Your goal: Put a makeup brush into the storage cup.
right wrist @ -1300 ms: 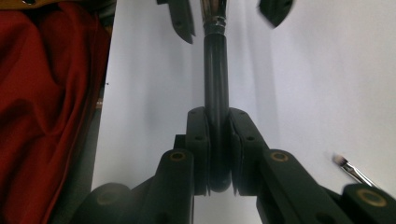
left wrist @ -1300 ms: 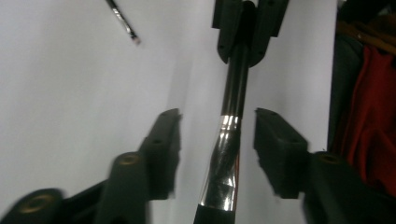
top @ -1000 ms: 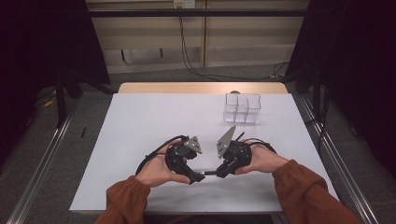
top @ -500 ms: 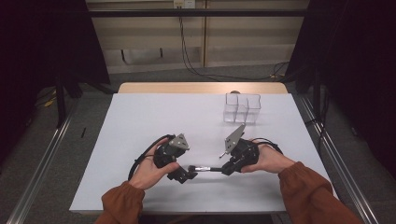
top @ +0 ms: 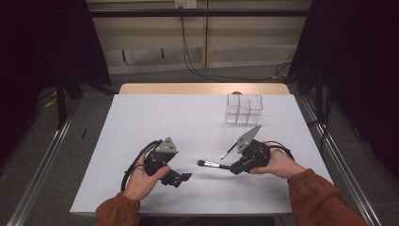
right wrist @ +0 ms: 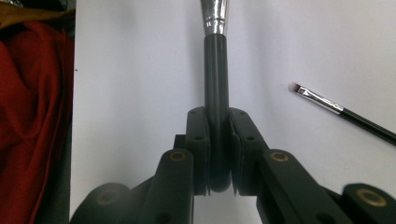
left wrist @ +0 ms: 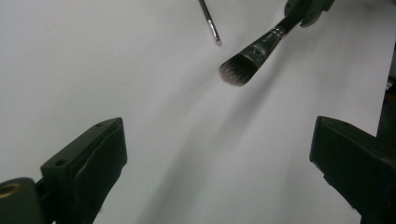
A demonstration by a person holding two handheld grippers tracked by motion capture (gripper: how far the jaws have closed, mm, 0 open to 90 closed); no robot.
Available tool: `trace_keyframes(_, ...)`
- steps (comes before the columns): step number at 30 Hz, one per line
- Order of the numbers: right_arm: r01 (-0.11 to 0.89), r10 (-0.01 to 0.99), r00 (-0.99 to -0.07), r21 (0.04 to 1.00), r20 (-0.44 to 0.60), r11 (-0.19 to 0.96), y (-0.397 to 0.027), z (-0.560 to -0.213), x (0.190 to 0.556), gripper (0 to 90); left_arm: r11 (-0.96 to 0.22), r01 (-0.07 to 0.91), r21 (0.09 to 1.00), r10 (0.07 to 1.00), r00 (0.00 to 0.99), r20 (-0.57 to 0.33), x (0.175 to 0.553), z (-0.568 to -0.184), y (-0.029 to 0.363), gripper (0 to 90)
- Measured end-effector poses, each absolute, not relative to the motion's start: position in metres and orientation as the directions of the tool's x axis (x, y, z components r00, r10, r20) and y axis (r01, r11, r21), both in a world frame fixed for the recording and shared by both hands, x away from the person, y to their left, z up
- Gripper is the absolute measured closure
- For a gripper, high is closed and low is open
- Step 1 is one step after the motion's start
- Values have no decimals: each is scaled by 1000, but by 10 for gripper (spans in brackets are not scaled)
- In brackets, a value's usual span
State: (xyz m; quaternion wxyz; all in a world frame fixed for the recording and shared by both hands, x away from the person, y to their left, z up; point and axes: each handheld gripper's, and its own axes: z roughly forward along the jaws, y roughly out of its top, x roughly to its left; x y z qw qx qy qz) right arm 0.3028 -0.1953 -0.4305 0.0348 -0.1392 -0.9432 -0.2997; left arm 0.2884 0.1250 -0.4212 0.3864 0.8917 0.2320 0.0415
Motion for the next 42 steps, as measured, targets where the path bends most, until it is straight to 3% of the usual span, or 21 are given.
trace_keyframes(12,328,313,-940,618,137,714,-201,-436,291,800,-506,392,768,508,855,-102,273,-421,144,40)
trace_keyframes(19,380,369,-914,680,169,628,-206,-443,287,799,-509,415,754,533,840,-102,271,-429,145,40)
trace_keyframes(31,369,398,-902,774,166,514,-207,-449,283,800,-501,397,769,567,822,-56,270,-433,147,41)
trace_keyframes(42,352,466,-873,849,144,395,-208,-450,281,800,-478,402,781,575,815,-68,271,-435,151,41)
